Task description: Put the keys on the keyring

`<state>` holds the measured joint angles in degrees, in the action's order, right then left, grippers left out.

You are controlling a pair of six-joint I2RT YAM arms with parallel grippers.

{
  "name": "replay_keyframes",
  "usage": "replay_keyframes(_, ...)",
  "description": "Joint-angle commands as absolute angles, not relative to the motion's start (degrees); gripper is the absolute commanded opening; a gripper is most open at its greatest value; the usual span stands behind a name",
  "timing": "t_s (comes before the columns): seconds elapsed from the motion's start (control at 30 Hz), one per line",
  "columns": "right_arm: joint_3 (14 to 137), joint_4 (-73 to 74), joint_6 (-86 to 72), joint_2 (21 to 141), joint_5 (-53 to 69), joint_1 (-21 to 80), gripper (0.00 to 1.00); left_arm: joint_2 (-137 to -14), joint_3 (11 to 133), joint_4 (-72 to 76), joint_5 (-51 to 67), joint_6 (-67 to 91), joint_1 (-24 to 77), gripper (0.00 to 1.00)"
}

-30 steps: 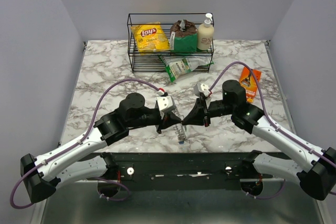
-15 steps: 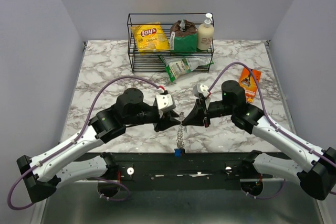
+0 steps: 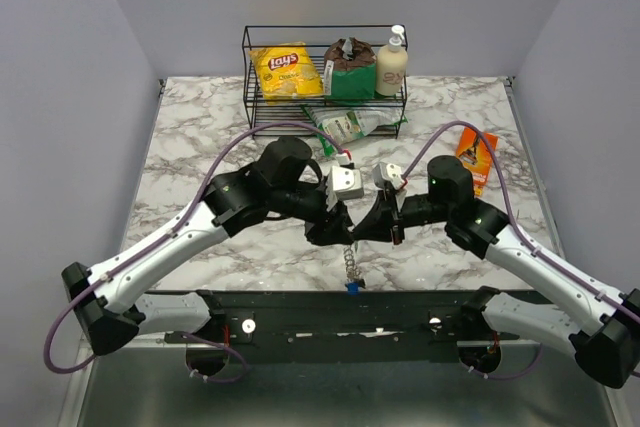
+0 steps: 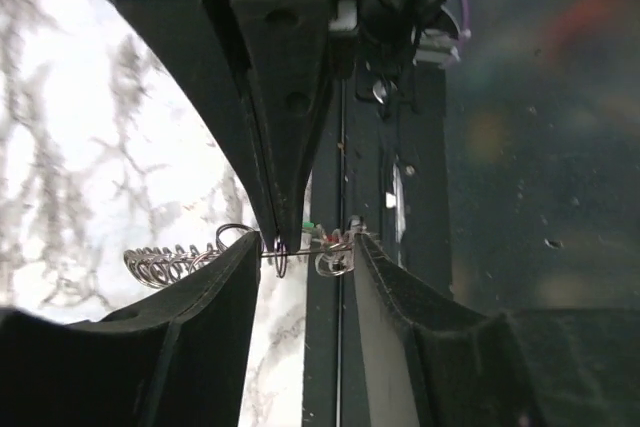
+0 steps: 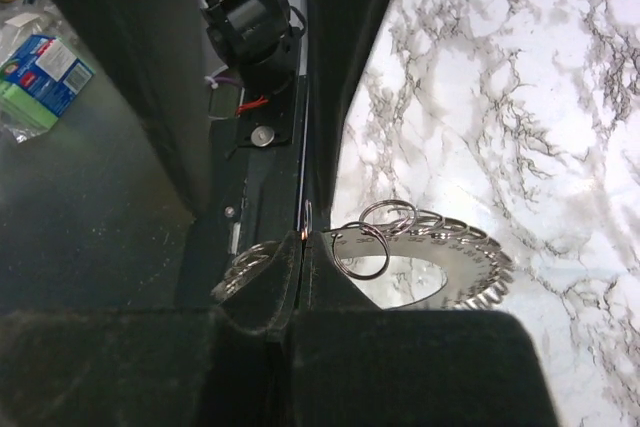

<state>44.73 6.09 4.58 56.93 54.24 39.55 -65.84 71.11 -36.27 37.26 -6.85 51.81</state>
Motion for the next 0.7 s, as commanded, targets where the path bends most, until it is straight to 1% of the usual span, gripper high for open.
replay_keyframes(0.0, 43.42, 5.27, 5.63, 54.23, 53.61, 39.55, 0.01, -70.56, 73.56, -43.33, 45.78, -8.17, 50.63, 0.47)
replay_keyframes(0.03, 42.98, 5.19, 5.71, 53.97, 53.44, 39.55, 0.01, -71.01, 74.09, -43.42, 46.05, -8.17, 50.45, 0.44)
replay_keyframes(0.1, 42.63, 4.92, 5.63, 53.53, 53.26, 39.55, 0.01, -71.98, 74.62, -43.50, 46.05, -8.35, 50.28, 0.42)
replay_keyframes(0.17, 42.45, 4.83, 5.63, 53.17, 53.09, 39.55, 0.01, -72.42, 75.23, -43.68, 46.32, -8.53, 50.19, 0.37)
replay_keyframes(0.2, 42.36, 4.83, 5.63, 53.09, 52.91, 39.55, 0.01, -72.94, 75.50, -43.86, 46.41, -8.53, 50.01, 0.35)
replay_keyframes(0.23, 42.28, 4.83, 5.63, 52.91, 52.74, 39.55, 0.01, -73.38, 75.93, -44.12, 46.41, -8.61, 50.01, 0.28)
replay_keyframes(0.3, 42.19, 4.57, 5.63, 53.00, 52.74, 39.55, 0.01, -74.44, 76.20, -44.64, 46.67, -8.96, 50.01, 0.24)
replay_keyframes(0.33, 42.19, 4.48, 5.63, 53.00, 52.73, 39.55, 0.01, -74.70, 76.46, -44.82, 46.58, -9.05, 50.01, 0.20)
replay_keyframes(0.5, 42.10, 4.57, 5.63, 52.47, 52.12, 39.55, 0.01, -76.20, 77.08, -45.97, 45.79, -9.75, 50.01, 0.19)
replay_keyframes(0.57, 42.10, 4.48, 5.63, 52.38, 52.21, 39.55, 0.01, -76.29, 77.08, -45.88, 45.44, -9.84, 50.01, 0.15)
replay_keyframes(0.6, 42.10, 4.57, 5.71, 52.47, 52.12, 39.55, 0.01, -76.29, 77.08, -45.88, 44.83, -9.93, 50.01, 0.13)
replay_keyframes(0.63, 42.19, 4.48, 5.63, 52.56, 52.12, 39.55, 0.01, -76.38, 77.17, -45.88, 44.39, -9.93, 50.01, 0.06)
replay_keyframes(0.67, 42.19, 4.48, 5.63, 52.56, 52.21, 39.55, 0.01, -76.46, 77.17, -45.88, 44.04, -9.93, 50.01, 0.03)
